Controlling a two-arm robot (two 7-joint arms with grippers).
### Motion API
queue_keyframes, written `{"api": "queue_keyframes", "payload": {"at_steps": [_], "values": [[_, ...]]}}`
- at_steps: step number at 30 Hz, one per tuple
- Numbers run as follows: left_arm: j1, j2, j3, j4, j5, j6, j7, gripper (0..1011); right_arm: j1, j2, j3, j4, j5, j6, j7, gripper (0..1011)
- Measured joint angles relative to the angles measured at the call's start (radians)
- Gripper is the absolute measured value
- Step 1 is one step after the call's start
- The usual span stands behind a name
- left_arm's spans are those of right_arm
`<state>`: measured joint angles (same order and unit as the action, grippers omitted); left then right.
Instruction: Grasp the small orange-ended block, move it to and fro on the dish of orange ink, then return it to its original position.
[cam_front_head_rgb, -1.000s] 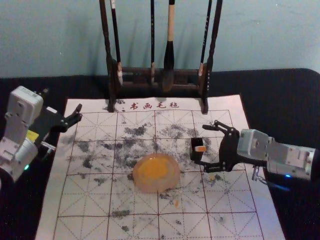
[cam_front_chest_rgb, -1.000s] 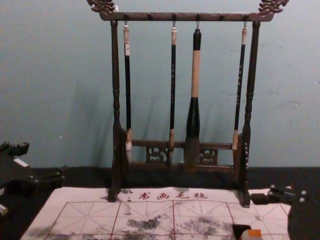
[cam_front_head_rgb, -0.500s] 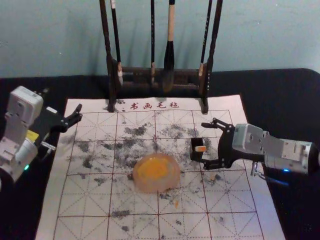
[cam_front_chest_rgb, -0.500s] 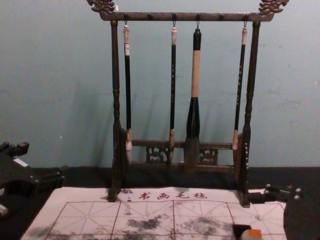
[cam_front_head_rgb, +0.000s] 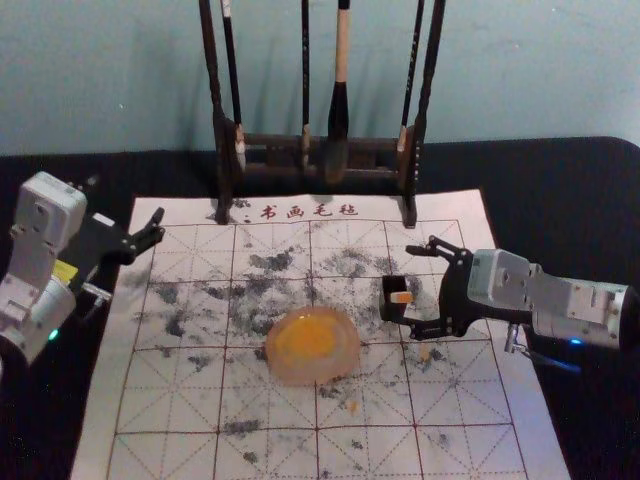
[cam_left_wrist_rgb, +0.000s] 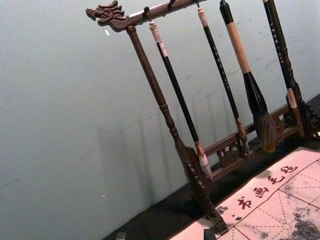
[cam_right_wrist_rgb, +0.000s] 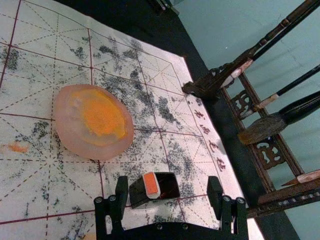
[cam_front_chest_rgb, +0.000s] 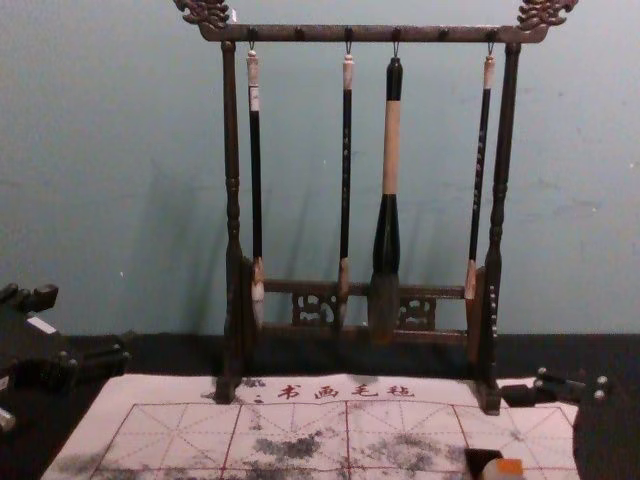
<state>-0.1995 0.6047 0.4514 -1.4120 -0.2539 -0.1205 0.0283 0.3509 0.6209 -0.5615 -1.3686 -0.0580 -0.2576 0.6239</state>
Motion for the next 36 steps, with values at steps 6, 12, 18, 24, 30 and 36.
{"api": "queue_keyframes", "payload": {"at_steps": [6, 12, 18, 24, 30, 36], "values": [[0.0, 0.0, 0.0, 0.0, 0.0, 0.0, 0.0, 1001, 0.0, 0.0, 0.0, -0.001, 0.0, 0.0, 0.0, 1003], [0.0, 0.0, 0.0, 0.0, 0.0, 0.0, 0.0, 1001, 0.0, 0.001, 0.0, -0.001, 0.001, 0.0, -0.001, 1003], [0.0, 0.0, 0.0, 0.0, 0.0, 0.0, 0.0, 1001, 0.0, 0.001, 0.0, -0.001, 0.002, 0.0, -0.001, 1002], [0.0, 0.0, 0.0, 0.0, 0.0, 0.0, 0.0, 1001, 0.0, 0.001, 0.0, -0.001, 0.004, 0.0, 0.0, 1003], [0.0, 0.0, 0.0, 0.0, 0.0, 0.0, 0.0, 1001, 0.003, -0.002, 0.003, 0.005, 0.035, -0.001, 0.029, 1003], [0.0, 0.0, 0.0, 0.0, 0.0, 0.0, 0.0, 1001, 0.016, -0.004, -0.006, 0.019, 0.051, -0.009, 0.058, 1003]]}}
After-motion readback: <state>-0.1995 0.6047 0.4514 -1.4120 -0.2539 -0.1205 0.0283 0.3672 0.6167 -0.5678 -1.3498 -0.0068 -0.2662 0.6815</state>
